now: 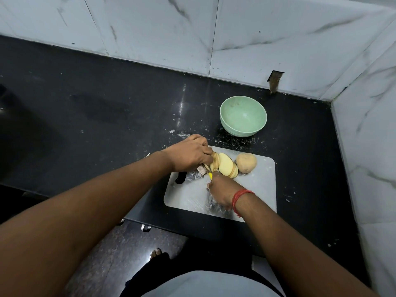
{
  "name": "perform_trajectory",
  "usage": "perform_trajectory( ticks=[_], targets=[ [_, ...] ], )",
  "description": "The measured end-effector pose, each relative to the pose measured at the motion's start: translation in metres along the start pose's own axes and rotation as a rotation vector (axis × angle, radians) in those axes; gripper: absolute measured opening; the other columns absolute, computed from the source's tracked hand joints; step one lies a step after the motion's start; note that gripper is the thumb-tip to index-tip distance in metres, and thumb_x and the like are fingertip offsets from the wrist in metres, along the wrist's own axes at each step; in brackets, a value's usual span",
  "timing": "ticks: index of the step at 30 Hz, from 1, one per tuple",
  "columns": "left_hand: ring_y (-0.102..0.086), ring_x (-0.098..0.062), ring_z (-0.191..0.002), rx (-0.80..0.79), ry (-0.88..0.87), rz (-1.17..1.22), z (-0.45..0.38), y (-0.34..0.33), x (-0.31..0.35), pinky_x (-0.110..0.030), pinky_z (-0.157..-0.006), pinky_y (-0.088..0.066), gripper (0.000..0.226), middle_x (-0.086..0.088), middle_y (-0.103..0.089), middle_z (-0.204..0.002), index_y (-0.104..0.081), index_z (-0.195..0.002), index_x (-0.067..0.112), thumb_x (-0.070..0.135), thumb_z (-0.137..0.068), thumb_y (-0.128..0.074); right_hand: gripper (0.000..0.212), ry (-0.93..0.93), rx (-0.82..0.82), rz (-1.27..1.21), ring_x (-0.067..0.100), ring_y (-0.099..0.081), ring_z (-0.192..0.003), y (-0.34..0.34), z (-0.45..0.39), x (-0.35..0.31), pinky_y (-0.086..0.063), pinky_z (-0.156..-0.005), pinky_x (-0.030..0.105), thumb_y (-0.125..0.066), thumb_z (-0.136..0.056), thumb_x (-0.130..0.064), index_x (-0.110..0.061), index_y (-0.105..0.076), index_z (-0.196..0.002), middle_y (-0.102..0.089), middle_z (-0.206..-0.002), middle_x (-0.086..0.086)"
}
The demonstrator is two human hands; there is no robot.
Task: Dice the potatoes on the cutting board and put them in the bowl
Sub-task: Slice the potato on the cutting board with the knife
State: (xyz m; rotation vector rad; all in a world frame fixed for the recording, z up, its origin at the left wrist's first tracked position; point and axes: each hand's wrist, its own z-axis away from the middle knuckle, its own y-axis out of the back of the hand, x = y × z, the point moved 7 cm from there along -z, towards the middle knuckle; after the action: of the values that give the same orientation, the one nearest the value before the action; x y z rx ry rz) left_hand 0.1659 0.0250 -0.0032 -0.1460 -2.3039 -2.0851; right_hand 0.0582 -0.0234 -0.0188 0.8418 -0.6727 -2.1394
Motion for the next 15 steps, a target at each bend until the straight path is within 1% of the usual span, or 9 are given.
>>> perform_trajectory(
  ticks=[2,4,5,7,8,10,12,14,15],
  targets=[
    [-0.051,-0.023,-0.099,0.001,-0.003,-0.006,0.0,-0.001,0.0,-0.045,-0.099,-0.039,0.011,0.008,-0.063,-0.097,-0.069,-0.099,0.025,0.016,-0.094,-0.065,0.035,0.003,0.01,-0.027,0.02,-0.047,-0.076,0.0,0.0,0.001,-0.028,-0.05,0.026,-0.039,-0.104,-0.017,0.003,-0.038,-0.133,-0.052,-0.096,0.013],
    [-0.05,-0.023,-0.096,0.001,-0.006,-0.007,0.0,-0.001,0.0,-0.044,-0.098,-0.039,0.012,0.008,-0.063,-0.096,-0.069,-0.099,0.025,0.016,-0.094,-0.063,0.033,0.014,0.02,-0.025,0.021,-0.048,-0.079,0.0,0.002,0.002,-0.031,-0.057,0.029,-0.039,-0.103,-0.017,0.0,-0.04,-0.131,-0.057,-0.101,0.016],
    [-0.049,-0.023,-0.094,0.002,-0.005,-0.008,-0.001,-0.001,0.0,-0.043,-0.097,-0.039,0.013,0.008,-0.063,-0.095,-0.069,-0.099,0.025,0.015,-0.094,-0.063,0.031,0.02,0.028,-0.015,0.019,-0.047,-0.074,0.0,0.002,0.003,-0.031,-0.057,0.029,-0.039,-0.103,-0.015,0.0,-0.041,-0.13,-0.057,-0.095,0.014],
    [-0.046,-0.022,-0.091,0.007,0.001,-0.005,-0.001,-0.001,-0.001,-0.042,-0.096,-0.037,0.015,0.008,-0.062,-0.093,-0.069,-0.097,0.025,0.012,-0.092,-0.063,0.027,0.015,0.03,0.004,0.015,-0.041,-0.063,-0.004,0.004,0.008,-0.027,-0.05,0.028,-0.038,-0.102,-0.011,0.002,-0.042,-0.125,-0.046,-0.077,0.006],
    [-0.045,-0.022,-0.09,0.01,0.003,0.0,-0.001,-0.001,-0.002,-0.041,-0.096,-0.036,0.016,0.008,-0.061,-0.091,-0.068,-0.097,0.025,0.011,-0.091,-0.064,0.026,-0.002,0.019,0.025,0.015,-0.039,-0.062,-0.006,0.006,0.01,-0.026,-0.05,0.026,-0.037,-0.102,-0.009,0.003,-0.043,-0.124,-0.043,-0.076,0.004],
    [-0.044,-0.02,-0.089,0.007,0.008,0.004,-0.001,-0.002,-0.002,-0.04,-0.096,-0.034,0.017,0.009,-0.06,-0.091,-0.068,-0.097,0.025,0.01,-0.091,-0.063,0.028,-0.013,0.022,0.048,0.011,-0.033,-0.061,-0.007,0.007,0.015,-0.031,-0.057,0.027,-0.038,-0.102,-0.01,0.004,-0.047,-0.125,-0.045,-0.088,0.007],
    [-0.043,-0.02,-0.088,-0.001,0.009,0.007,-0.001,-0.002,-0.002,-0.039,-0.094,-0.035,0.017,0.009,-0.06,-0.09,-0.068,-0.096,0.025,0.01,-0.092,-0.063,0.029,-0.013,0.013,0.084,0.009,-0.027,-0.059,-0.008,0.006,0.015,-0.031,-0.057,0.023,-0.041,-0.101,-0.012,0.003,-0.051,-0.124,-0.045,-0.096,0.009],
    [-0.043,-0.02,-0.086,-0.002,0.003,0.019,-0.002,-0.001,-0.001,-0.039,-0.089,-0.037,0.016,0.008,-0.06,-0.09,-0.067,-0.095,0.025,0.01,-0.091,-0.063,0.027,0.014,0.014,0.096,0.014,-0.026,-0.059,-0.007,0.007,0.01,-0.028,-0.056,0.025,-0.042,-0.101,-0.012,0.001,-0.057,-0.12,-0.047,-0.086,0.008],
    [-0.044,-0.021,-0.085,-0.006,-0.004,0.024,-0.002,0.001,0.0,-0.039,-0.085,-0.038,0.016,0.008,-0.061,-0.089,-0.067,-0.094,0.024,0.01,-0.091,-0.064,0.027,0.029,-0.023,0.167,0.017,-0.026,-0.061,-0.006,0.013,0.003,-0.028,-0.058,0.026,-0.041,-0.101,-0.01,0.0,-0.06,-0.117,-0.047,-0.08,0.006]
  ],
)
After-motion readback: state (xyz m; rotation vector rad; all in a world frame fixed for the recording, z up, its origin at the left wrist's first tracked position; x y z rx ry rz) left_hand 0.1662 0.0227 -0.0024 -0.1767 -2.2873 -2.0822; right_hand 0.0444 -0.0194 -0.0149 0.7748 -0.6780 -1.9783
